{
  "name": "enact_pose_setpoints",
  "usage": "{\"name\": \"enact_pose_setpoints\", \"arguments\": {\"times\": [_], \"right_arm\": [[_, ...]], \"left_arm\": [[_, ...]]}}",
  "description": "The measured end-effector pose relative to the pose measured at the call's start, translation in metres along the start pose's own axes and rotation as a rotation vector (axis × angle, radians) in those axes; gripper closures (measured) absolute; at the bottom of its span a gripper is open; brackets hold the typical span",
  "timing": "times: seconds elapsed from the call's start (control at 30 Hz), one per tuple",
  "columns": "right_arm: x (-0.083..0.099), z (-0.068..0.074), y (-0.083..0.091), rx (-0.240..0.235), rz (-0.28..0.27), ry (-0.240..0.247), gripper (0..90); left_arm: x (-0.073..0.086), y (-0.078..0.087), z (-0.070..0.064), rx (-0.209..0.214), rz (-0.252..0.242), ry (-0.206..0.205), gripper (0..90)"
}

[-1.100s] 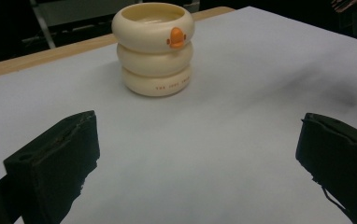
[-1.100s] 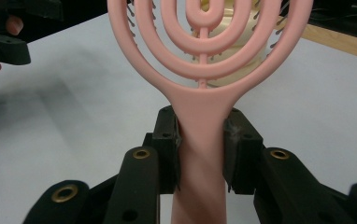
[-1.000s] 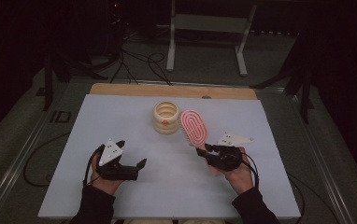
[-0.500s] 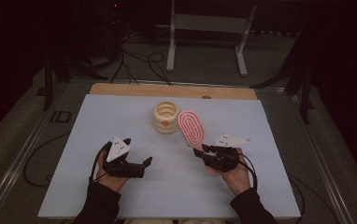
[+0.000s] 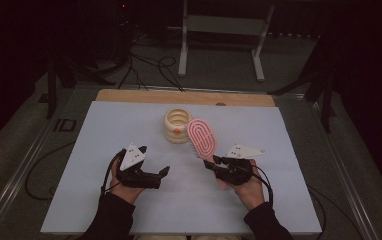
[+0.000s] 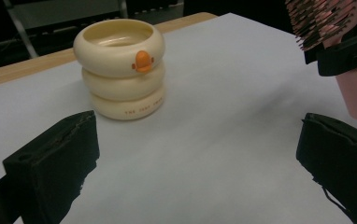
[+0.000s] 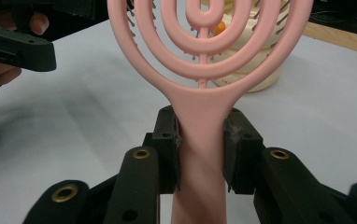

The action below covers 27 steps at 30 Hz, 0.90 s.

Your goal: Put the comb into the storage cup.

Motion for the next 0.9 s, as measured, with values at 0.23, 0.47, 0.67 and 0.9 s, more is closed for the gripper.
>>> {"name": "enact_pose_setpoints", "arguments": {"times": [0.23,0.47,0.67,0.9], "right_arm": [[0.001,0.001,-0.002,-0.001,0.001,0.007,69.6],[0.001,0.004,-0.004,0.001,-0.002,0.005,69.7],[0.004,0.007,-0.007,-0.006,0.007,0.010,69.6],[0.005,0.010,-0.010,-0.014,0.014,0.021,69.6]], "left_arm": [[-0.005,-0.004,-0.005,0.012,0.000,-0.007,0.3],[-0.014,-0.012,-0.013,0.034,-0.006,-0.011,0.3],[-0.017,-0.017,-0.019,0.056,-0.003,-0.014,0.3],[-0.022,-0.025,-0.025,0.076,-0.005,-0.010,0.3]]}}
Point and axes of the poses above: each handheld gripper's, and its own axes: y roughly backward along the jaws, x roughly out of its underside, z roughly to its left, the point moved 8 cm from there along -y, roughly forward along the jaws, and after that the axes turned 4 degrees about -z, right-handed, at the moved point
